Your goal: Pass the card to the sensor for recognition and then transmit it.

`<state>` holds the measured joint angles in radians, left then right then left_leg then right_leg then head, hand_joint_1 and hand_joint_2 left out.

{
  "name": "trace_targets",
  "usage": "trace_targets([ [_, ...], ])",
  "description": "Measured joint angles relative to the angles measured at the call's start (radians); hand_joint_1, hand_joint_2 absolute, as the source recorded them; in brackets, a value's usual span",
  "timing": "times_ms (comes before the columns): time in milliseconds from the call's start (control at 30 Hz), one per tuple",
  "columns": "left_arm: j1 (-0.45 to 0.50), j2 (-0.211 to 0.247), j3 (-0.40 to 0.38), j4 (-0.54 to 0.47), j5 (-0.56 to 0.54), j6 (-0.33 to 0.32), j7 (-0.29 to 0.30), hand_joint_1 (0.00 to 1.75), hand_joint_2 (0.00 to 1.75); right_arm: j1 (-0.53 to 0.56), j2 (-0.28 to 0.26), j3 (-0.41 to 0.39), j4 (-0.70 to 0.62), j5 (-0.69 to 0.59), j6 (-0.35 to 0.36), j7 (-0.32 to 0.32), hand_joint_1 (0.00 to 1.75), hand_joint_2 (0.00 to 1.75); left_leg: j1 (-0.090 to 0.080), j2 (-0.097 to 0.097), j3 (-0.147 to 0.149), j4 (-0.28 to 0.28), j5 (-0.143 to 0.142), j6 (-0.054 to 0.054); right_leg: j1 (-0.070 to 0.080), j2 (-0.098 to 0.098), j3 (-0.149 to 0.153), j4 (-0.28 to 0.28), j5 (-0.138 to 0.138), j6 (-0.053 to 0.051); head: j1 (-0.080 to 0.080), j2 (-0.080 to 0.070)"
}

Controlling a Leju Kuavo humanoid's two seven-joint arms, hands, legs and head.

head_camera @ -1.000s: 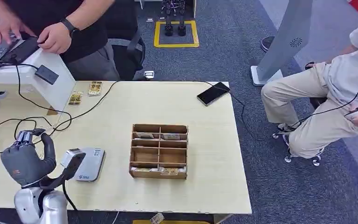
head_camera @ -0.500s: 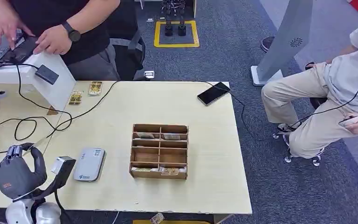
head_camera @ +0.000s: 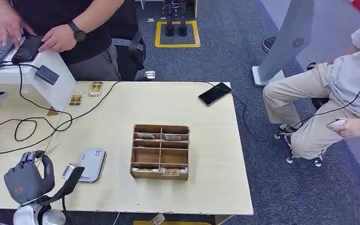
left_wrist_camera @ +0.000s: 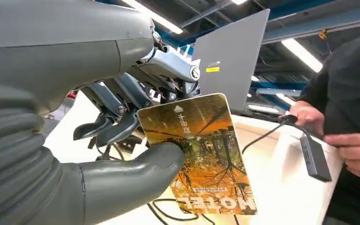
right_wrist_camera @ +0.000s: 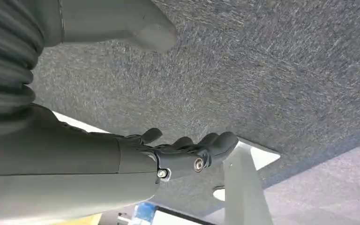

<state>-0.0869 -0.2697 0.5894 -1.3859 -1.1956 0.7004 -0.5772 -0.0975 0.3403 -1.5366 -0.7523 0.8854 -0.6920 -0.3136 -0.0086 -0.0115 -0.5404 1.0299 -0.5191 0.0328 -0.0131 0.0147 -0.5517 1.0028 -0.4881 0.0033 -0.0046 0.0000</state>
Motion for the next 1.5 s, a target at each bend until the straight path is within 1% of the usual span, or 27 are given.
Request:
trace_targets([
  [67,0.001,0.000,0.005,0.002,-0.029,0.000,-0.016,1.75,1.75,0.000,0.000,0.000,-0.002,0.002,0.000,0.000,0.00,1.75,0.000,0.000,0.000,0.000,0.000,0.000,0.000,0.000,0.000,0.000,0.000,0.000,0.000,0.000],
  [233,0.004,0.000,0.019,0.015,-0.094,0.000,-0.027,1.75,1.75,0.000,0.000,0.000,-0.005,0.006,0.000,-0.001,0.00,1.75,0.000,0.000,0.000,0.000,0.000,0.000,0.000,0.000,0.000,0.000,0.000,0.000,0.000,0.000],
  [333,0.003,0.000,0.021,0.033,-0.125,0.000,-0.017,1.75,1.75,0.000,0.000,0.000,-0.005,0.014,0.000,-0.018,0.00,1.75,0.000,0.000,0.000,0.000,0.000,0.000,0.000,0.000,0.000,0.000,0.000,0.000,0.000,0.000],
  [433,0.003,0.000,0.021,0.060,-0.134,0.000,-0.008,1.75,1.75,0.000,0.000,0.000,-0.005,0.020,0.000,-0.024,0.00,1.75,0.000,0.000,0.000,0.000,0.000,0.000,0.000,0.000,0.000,0.000,0.000,0.000,0.000,0.000],
  [667,0.002,0.000,0.021,0.089,-0.135,0.000,-0.007,1.75,1.75,0.000,0.000,0.000,-0.005,0.023,0.000,-0.024,0.00,1.75,0.000,0.000,0.000,0.000,0.000,0.000,0.000,0.000,0.000,0.000,0.000,0.000,0.000,0.000],
  [1033,0.001,0.000,0.021,0.104,-0.133,0.000,-0.005,1.75,1.75,0.000,0.000,0.000,-0.004,0.023,0.000,-0.024,0.00,1.75,0.000,0.000,0.001,0.000,0.000,0.000,0.000,0.000,0.000,0.000,0.000,0.000,0.000,0.000],
  [1067,-0.006,0.000,0.021,0.132,-0.181,0.000,0.022,1.75,1.75,-0.001,0.000,0.000,-0.002,0.027,0.000,-0.035,0.00,1.75,0.000,0.000,0.001,0.000,0.000,0.000,0.000,0.000,0.000,0.000,0.000,0.000,0.000,0.000],
  [1100,-0.011,-0.001,0.021,0.142,-0.216,0.000,0.036,1.75,1.75,-0.001,0.000,0.000,-0.002,0.034,0.000,-0.035,0.00,1.75,0.000,0.000,0.001,0.000,0.000,0.000,0.000,0.000,0.000,0.000,0.000,0.000,0.000,0.000],
  [1200,-0.019,-0.001,0.021,0.155,-0.270,0.001,0.077,1.75,1.75,-0.001,0.000,0.000,-0.002,0.043,0.000,-0.031,0.00,1.75,0.000,0.000,0.001,0.000,0.000,0.000,0.000,0.000,-0.001,0.000,0.000,0.000,0.000,0.000],
  [1300,-0.031,0.000,0.019,0.169,-0.274,0.001,0.132,1.75,1.75,-0.002,0.000,0.000,0.002,0.040,0.000,-0.046,0.00,1.75,0.000,0.000,0.001,0.000,0.000,0.000,0.000,0.000,-0.001,0.000,0.000,0.000,0.000,0.000],
  [1367,-0.046,0.002,0.007,0.184,-0.275,0.001,0.183,1.75,1.75,-0.003,0.001,0.000,0.006,0.040,0.000,-0.051,0.00,1.75,0.000,0.000,0.001,0.000,0.000,0.000,0.000,0.000,0.000,0.000,0.000,0.000,0.000,0.000],
  [1500,-0.069,0.008,-0.035,0.214,-0.277,0.001,0.258,1.75,1.75,-0.006,0.001,0.000,0.010,0.040,0.000,-0.053,0.00,1.75,0.000,0.000,0.001,0.000,0.000,0.000,0.000,0.000,0.000,0.000,0.000,0.000,0.000,0.000],
])
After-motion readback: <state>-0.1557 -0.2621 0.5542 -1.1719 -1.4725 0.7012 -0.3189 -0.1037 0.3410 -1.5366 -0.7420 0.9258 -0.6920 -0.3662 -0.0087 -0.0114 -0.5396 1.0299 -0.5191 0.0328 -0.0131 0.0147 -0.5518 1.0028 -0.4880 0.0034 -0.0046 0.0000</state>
